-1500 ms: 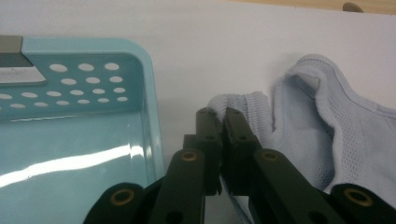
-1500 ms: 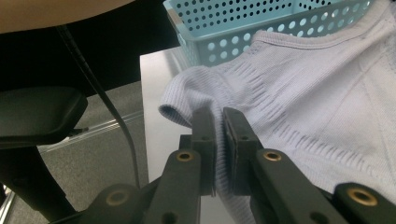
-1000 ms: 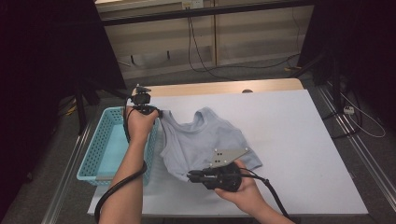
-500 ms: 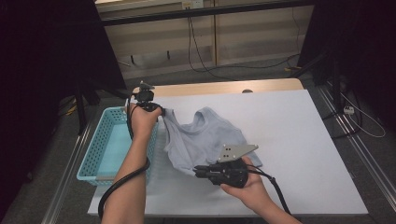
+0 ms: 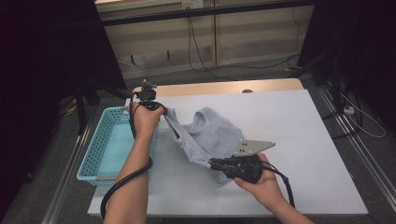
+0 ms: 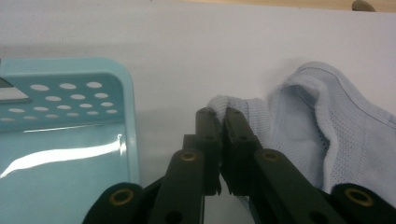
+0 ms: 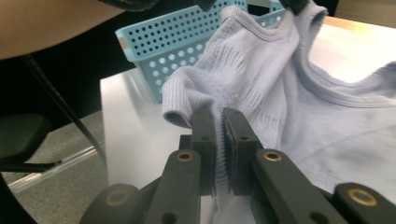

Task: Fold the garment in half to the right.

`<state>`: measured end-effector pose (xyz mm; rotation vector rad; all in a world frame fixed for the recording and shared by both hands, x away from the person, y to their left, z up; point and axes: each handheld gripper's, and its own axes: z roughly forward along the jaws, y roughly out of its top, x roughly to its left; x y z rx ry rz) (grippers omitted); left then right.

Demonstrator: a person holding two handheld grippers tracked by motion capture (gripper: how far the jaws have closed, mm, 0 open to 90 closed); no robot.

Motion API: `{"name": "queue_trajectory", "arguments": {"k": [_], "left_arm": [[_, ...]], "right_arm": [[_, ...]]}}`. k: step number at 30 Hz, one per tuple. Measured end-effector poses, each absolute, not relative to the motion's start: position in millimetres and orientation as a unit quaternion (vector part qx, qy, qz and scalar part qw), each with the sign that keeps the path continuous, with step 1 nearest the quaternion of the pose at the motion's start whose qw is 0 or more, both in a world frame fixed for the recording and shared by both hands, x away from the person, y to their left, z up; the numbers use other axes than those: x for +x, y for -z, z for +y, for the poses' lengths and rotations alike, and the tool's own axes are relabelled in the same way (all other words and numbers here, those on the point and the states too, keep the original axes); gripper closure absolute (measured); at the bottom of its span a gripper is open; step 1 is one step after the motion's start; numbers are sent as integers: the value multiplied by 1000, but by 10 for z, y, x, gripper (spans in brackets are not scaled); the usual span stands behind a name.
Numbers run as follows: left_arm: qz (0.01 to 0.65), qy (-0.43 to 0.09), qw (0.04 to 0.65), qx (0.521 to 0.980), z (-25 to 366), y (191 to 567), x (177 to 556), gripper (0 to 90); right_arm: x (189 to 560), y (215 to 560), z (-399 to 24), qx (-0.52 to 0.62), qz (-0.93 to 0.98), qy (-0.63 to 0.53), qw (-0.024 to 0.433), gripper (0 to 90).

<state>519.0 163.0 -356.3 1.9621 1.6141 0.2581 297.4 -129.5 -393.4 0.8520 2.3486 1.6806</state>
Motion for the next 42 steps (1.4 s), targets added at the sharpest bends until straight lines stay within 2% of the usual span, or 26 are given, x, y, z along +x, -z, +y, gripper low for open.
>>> {"name": "queue_trajectory", "arguments": {"k": [27,42], "left_arm": [[582,-74,323,743,1460,3566,5216,837],[555,-85,357,746,1296,3538,5235,776]], "right_arm": [[3033,4123,-1711,333,785,-512,104,850],[3000,4149,-1916,355,788,-482,141,852]]}}
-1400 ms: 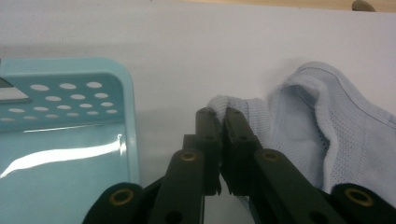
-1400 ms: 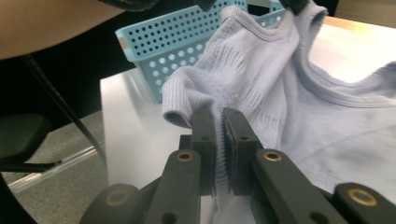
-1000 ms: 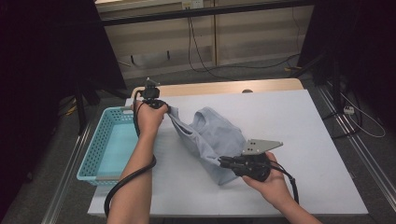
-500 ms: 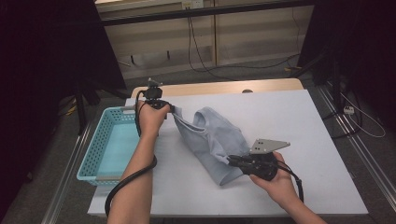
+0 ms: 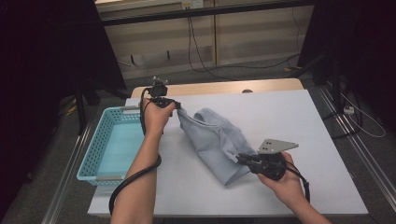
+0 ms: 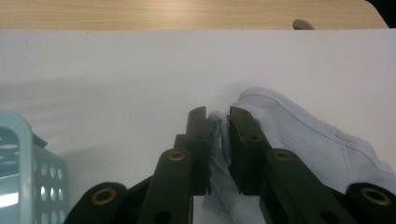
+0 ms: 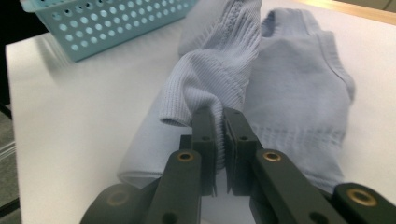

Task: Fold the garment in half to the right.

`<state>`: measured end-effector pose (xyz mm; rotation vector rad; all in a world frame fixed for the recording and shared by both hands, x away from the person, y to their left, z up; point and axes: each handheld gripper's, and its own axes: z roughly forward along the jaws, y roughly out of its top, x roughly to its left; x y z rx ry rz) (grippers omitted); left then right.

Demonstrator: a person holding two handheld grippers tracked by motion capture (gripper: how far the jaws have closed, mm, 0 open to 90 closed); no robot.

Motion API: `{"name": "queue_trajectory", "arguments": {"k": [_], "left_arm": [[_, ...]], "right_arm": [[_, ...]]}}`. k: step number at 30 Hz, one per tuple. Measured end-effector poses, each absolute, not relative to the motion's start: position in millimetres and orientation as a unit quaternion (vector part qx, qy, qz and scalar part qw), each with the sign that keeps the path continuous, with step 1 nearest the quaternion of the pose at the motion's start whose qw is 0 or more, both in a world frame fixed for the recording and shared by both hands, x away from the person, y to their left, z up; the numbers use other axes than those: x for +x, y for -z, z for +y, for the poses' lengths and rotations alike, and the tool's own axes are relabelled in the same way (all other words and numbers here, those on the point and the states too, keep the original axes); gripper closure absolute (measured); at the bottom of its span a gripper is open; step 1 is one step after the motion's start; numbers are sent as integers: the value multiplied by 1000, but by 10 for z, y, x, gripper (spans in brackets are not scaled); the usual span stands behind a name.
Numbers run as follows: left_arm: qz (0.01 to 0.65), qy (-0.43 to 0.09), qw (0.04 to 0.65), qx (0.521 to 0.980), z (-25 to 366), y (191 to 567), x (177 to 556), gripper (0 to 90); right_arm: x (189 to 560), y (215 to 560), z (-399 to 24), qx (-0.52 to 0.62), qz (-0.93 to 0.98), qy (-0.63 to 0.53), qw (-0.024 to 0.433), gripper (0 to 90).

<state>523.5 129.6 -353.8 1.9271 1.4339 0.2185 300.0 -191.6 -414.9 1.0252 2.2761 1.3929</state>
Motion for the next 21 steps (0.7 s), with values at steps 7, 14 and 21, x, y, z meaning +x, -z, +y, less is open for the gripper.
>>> {"name": "queue_trajectory", "arguments": {"k": [7,14,21], "left_arm": [[544,-101,366,749,1279,3518,5245,662],[534,-100,366,755,1308,3572,5234,518],[519,-89,370,765,1284,3682,5197,450]], "right_arm": [[2988,4200,-2015,379,786,-467,142,852],[3009,4266,-2081,405,781,-454,140,850],[3021,4310,-2081,416,780,-449,129,842]]}}
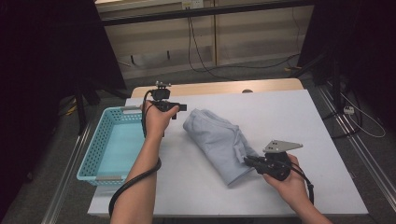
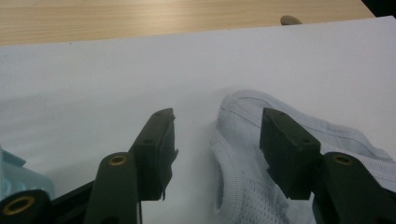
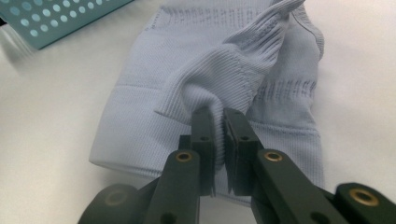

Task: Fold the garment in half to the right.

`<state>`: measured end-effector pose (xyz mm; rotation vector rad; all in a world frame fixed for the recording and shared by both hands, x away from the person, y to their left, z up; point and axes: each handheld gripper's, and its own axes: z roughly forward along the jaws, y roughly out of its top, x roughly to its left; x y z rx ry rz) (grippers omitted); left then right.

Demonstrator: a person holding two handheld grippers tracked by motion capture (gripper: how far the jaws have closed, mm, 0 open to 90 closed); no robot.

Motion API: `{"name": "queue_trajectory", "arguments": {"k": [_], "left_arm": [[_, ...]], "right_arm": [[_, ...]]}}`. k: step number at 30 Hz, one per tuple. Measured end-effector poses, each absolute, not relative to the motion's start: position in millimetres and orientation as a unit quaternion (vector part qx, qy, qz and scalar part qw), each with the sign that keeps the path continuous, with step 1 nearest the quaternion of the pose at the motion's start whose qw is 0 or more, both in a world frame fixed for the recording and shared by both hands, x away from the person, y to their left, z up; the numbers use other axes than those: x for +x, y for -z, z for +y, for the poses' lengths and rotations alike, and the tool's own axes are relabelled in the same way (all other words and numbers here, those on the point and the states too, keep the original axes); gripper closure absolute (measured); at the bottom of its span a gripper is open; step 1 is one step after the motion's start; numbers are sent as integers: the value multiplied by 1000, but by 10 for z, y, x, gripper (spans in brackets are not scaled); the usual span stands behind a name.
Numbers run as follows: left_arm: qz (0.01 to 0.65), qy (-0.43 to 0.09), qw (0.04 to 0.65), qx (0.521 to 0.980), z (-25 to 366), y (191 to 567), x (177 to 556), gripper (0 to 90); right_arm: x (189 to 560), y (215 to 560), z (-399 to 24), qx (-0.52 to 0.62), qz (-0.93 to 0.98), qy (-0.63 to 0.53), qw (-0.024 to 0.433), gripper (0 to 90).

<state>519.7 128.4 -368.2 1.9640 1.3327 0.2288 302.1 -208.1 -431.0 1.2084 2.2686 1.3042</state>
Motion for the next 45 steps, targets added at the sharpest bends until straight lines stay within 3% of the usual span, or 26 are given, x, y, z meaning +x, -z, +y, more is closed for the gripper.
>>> {"name": "queue_trajectory", "arguments": {"k": [7,18,31,35,45], "left_arm": [[513,-92,370,769,1299,3714,5172,414],[506,-97,369,774,1309,3757,5132,382],[499,-100,367,779,1325,3764,5116,324],[484,-99,371,786,1305,3788,5122,285],[473,-101,366,795,1268,3864,5128,245]], "right_arm": [[3044,4345,-2086,419,787,-433,132,811],[3007,4276,-1914,412,794,-423,147,494],[3025,4173,-1800,416,784,-433,155,259],[3087,4141,-1763,419,789,-409,184,286],[3388,4323,-1877,441,793,-376,187,626]]}}
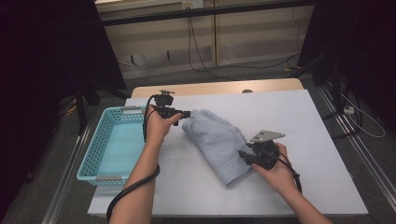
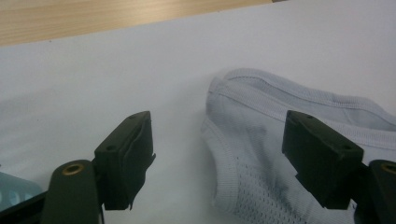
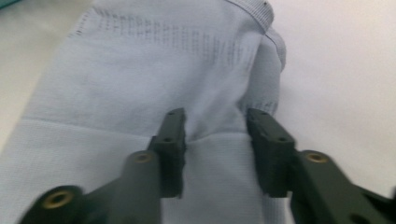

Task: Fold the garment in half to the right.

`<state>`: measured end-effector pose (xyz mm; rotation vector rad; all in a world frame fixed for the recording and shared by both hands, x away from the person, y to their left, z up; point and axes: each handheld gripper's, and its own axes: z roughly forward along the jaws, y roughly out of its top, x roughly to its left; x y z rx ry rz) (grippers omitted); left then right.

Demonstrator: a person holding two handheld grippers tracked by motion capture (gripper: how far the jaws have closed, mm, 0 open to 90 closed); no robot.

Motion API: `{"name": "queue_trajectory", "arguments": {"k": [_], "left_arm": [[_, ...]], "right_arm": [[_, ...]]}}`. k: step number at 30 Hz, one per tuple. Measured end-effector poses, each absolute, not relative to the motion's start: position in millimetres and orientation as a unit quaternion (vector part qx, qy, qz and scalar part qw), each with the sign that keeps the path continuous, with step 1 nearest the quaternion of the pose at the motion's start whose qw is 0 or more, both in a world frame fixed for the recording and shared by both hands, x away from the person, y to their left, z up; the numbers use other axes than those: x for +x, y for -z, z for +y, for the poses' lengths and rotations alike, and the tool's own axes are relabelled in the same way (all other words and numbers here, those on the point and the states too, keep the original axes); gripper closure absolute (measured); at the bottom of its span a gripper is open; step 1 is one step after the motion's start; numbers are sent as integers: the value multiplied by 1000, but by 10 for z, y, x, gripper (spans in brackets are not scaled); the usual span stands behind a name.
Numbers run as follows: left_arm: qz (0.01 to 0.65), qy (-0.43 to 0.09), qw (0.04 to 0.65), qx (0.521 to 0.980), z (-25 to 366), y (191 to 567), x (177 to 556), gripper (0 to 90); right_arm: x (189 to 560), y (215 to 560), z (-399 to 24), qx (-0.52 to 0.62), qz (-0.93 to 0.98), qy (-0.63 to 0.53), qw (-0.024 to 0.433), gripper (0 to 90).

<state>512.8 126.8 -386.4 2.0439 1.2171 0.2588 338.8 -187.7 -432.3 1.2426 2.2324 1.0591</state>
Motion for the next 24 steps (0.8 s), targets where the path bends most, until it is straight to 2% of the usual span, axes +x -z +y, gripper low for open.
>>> {"name": "queue_trajectory", "arguments": {"k": [2,4,15,24], "left_arm": [[472,-102,365,796,1268,3880,5127,246],[471,-99,367,796,1269,3895,5124,249],[466,-79,370,799,1269,3972,5104,317],[453,-64,373,807,1177,4141,5141,474]], "right_arm": [[3421,4331,-1900,437,797,-373,184,800],[3437,4330,-1932,436,797,-379,173,853],[3391,4332,-2035,441,793,-382,176,850],[3373,4338,-2045,439,793,-386,173,835]]}}
